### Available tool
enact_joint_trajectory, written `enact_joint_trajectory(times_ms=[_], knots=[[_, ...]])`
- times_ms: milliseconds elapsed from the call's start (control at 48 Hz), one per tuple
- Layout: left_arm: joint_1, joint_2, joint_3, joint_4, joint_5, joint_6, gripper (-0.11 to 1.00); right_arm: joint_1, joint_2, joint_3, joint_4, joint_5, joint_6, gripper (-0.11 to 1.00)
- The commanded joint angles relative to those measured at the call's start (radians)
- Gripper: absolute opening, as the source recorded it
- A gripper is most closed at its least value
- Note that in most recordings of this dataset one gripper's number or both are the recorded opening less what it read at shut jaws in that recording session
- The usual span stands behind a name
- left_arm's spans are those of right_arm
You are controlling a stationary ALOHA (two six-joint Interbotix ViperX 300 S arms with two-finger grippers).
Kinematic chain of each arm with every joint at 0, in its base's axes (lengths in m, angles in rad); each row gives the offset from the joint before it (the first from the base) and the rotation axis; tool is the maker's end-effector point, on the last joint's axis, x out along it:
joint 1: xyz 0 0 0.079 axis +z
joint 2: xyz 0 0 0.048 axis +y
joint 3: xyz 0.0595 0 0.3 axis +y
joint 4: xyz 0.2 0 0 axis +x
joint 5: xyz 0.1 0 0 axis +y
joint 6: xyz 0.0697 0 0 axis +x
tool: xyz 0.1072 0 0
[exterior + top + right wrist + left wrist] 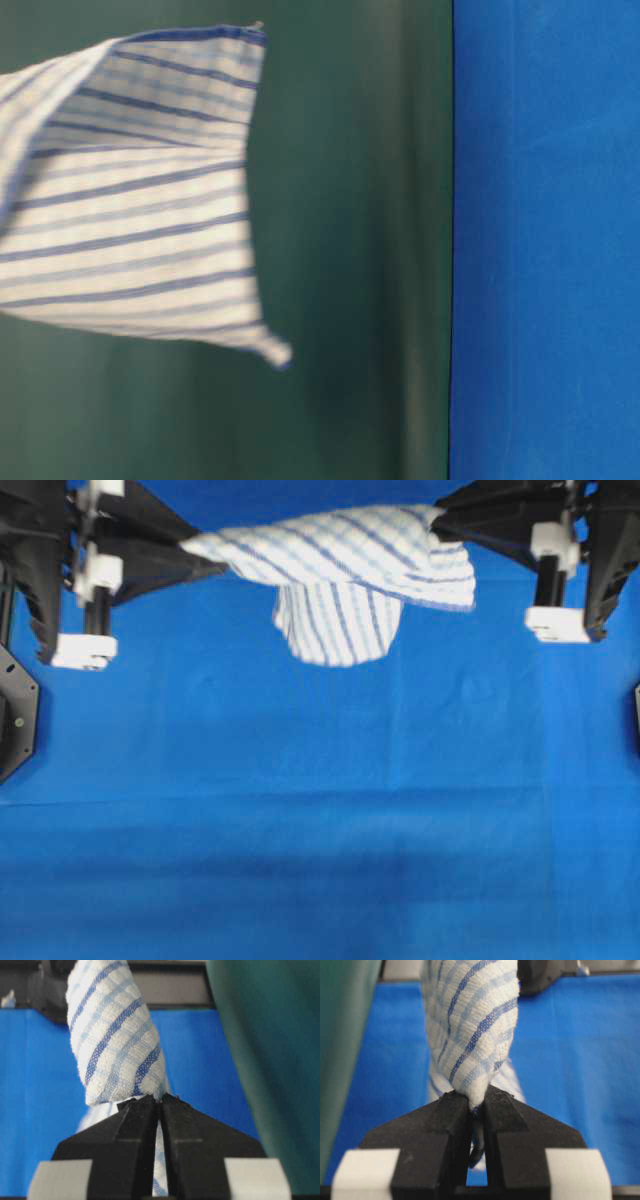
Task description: Lift the towel with both arms.
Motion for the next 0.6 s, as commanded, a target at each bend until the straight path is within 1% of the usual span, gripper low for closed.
enact_joint_trajectory(times_ms=[0,208,583], knots=[[0.002,-0.008,-0.057,0.002,0.003,0.008,0.02,0.002,-0.025,-0.043,-0.003,0.008,-0.002,0.03],[0.002,-0.009,-0.060,0.002,0.002,0.020,0.02,0.002,-0.052,-0.043,-0.002,0.012,-0.002,0.03],[0.002,-0.006,-0.058,0.002,-0.003,0.040,0.02,0.000,-0.049,-0.040,-0.003,0.012,-0.011,0.04]])
